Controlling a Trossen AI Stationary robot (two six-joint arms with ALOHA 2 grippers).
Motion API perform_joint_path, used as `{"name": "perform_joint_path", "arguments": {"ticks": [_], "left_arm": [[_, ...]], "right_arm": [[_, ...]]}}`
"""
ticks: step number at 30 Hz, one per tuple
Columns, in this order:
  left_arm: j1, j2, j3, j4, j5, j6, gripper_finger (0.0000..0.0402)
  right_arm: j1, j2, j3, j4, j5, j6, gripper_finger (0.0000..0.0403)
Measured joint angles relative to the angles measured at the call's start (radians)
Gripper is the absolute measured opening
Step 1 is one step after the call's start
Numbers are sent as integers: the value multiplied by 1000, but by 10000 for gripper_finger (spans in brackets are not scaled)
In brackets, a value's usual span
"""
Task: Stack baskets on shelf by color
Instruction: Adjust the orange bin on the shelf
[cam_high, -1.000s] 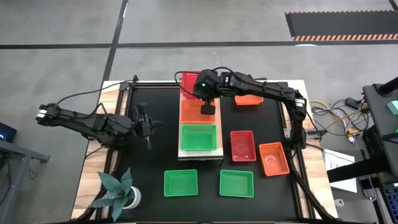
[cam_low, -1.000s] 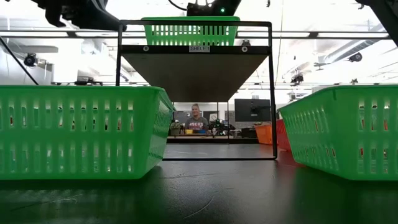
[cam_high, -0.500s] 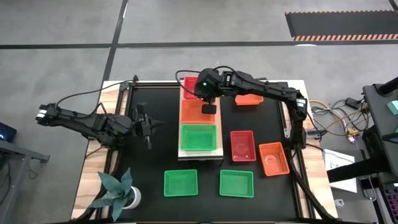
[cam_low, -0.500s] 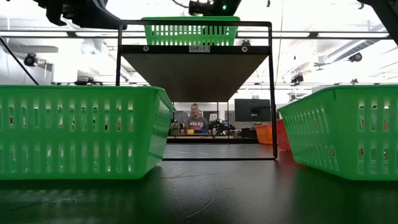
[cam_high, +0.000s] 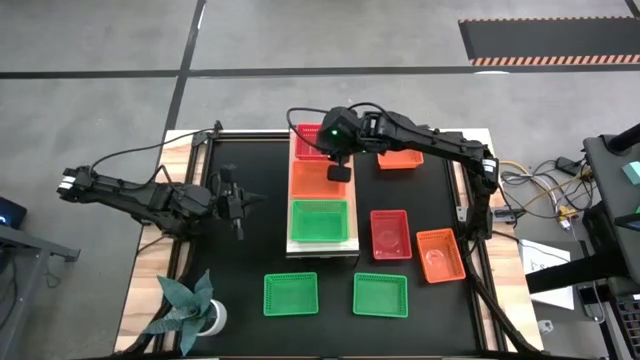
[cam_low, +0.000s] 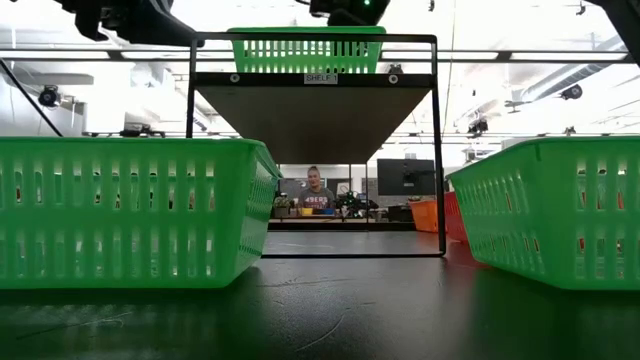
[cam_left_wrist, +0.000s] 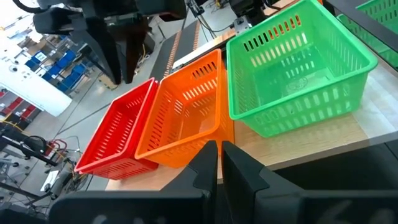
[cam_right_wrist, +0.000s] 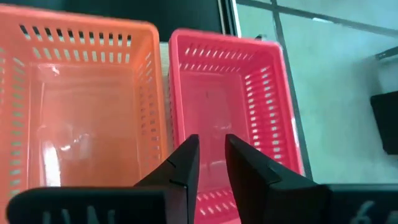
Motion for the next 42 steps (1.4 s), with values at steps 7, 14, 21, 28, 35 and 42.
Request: {"name": "perform_joint_path", "arguments": {"ticks": [7, 14, 21, 28, 35, 42], "left_arm": [[0, 6, 0, 0, 0, 0, 6], [0, 43, 2, 41, -9, -1, 6], [37, 110, 2, 78, -15, 27, 6], [161, 200, 5, 127, 23, 28, 6], [282, 285, 8, 208, 187, 44, 6], [322, 335, 17, 255, 222, 52, 6]], "right_arm": [[0, -16, 0, -107, 3, 36, 44], [4, -56, -19, -241, 2, 132, 15], [54, -163, -193, -215, 0, 236, 9], [114, -282, -407, -29, 2, 272, 9], [135, -362, -517, 37, 3, 340, 9], [141, -384, -557, 55, 3, 363, 9]]}}
